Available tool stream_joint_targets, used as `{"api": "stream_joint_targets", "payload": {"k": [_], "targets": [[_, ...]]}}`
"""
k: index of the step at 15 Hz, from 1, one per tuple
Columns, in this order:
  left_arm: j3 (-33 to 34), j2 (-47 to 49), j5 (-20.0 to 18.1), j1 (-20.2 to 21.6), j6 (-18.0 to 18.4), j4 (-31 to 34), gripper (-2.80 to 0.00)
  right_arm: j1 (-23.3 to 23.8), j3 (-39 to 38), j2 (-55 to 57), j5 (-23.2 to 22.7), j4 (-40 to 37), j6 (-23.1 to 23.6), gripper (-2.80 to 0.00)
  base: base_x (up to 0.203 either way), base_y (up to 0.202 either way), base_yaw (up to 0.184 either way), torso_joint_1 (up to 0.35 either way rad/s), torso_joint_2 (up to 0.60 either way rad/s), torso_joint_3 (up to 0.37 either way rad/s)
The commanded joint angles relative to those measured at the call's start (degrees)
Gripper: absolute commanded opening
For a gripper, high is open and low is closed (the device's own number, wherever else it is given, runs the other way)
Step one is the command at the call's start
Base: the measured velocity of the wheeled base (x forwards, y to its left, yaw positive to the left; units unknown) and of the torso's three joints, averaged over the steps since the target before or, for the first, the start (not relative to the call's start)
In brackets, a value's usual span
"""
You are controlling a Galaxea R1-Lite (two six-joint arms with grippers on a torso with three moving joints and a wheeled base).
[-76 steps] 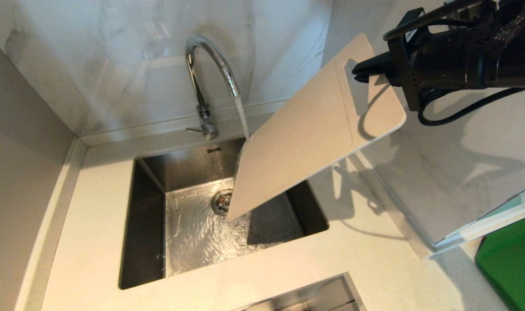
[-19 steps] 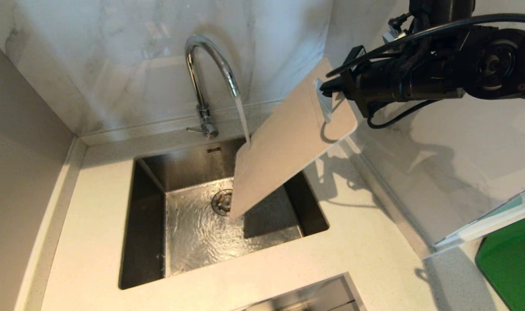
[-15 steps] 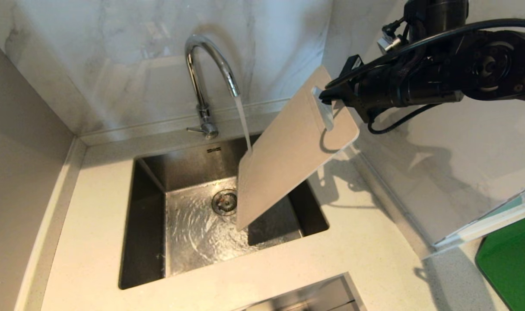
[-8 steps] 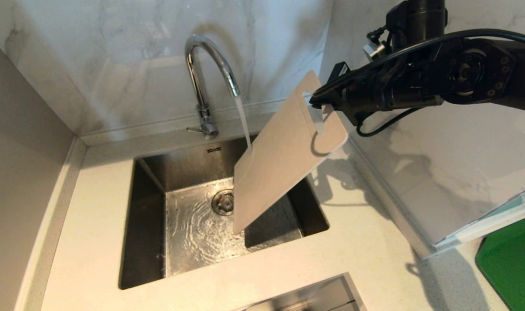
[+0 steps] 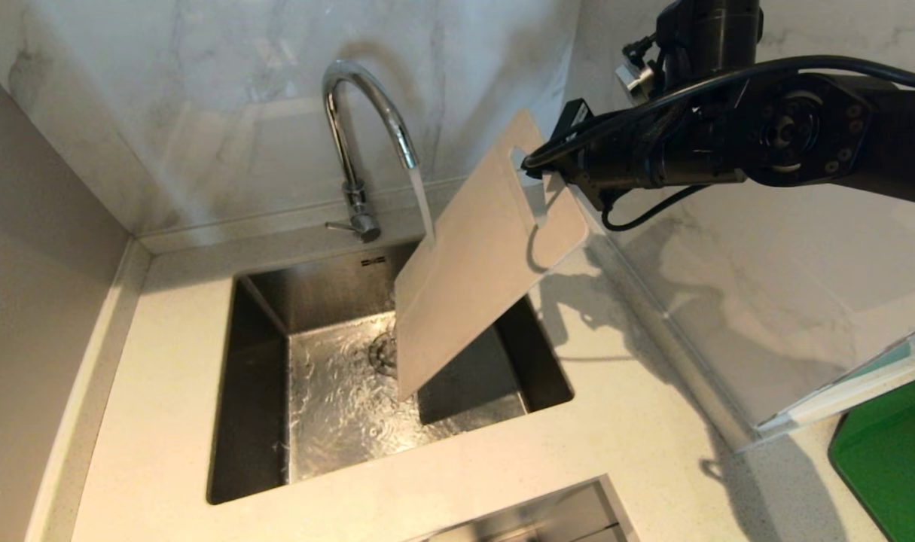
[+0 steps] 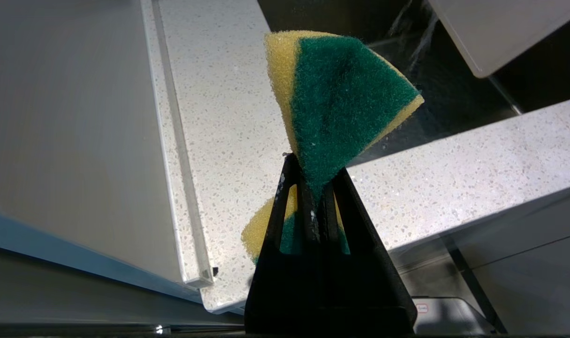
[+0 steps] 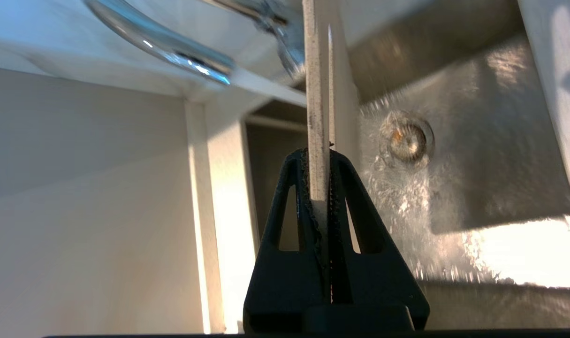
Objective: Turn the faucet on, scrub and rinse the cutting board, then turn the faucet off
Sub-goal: Scrub the cutting board underwater
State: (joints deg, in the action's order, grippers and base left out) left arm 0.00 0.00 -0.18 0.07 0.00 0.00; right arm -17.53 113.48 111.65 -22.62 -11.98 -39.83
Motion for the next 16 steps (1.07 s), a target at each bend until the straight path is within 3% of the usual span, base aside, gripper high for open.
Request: {"api": "stream_joint_targets", "payload": {"k": [1, 10, 16], "targets": [[0.18, 0.09, 0.01, 0.01, 0.0, 0.0, -2.8, -0.05, -0.02, 0.32, -0.24, 0.73, -0.25, -2.8, 0.0, 0.0, 0.0, 0.0, 0.0, 0.0], [0.18, 0.09, 0.01, 0.01, 0.0, 0.0, -2.8, -0.05, -0.02, 1.9, -1.73, 5.3, -0.43, -2.8, 0.0, 0.0, 0.0, 0.0, 0.0, 0.0], [0.18, 0.09, 0.01, 0.01, 0.0, 0.0, -2.8, -0.05, -0.83, -0.18, -1.73, 0.89, -0.76, -2.8, 0.0, 0.0, 0.0, 0.0, 0.0, 0.0]]}}
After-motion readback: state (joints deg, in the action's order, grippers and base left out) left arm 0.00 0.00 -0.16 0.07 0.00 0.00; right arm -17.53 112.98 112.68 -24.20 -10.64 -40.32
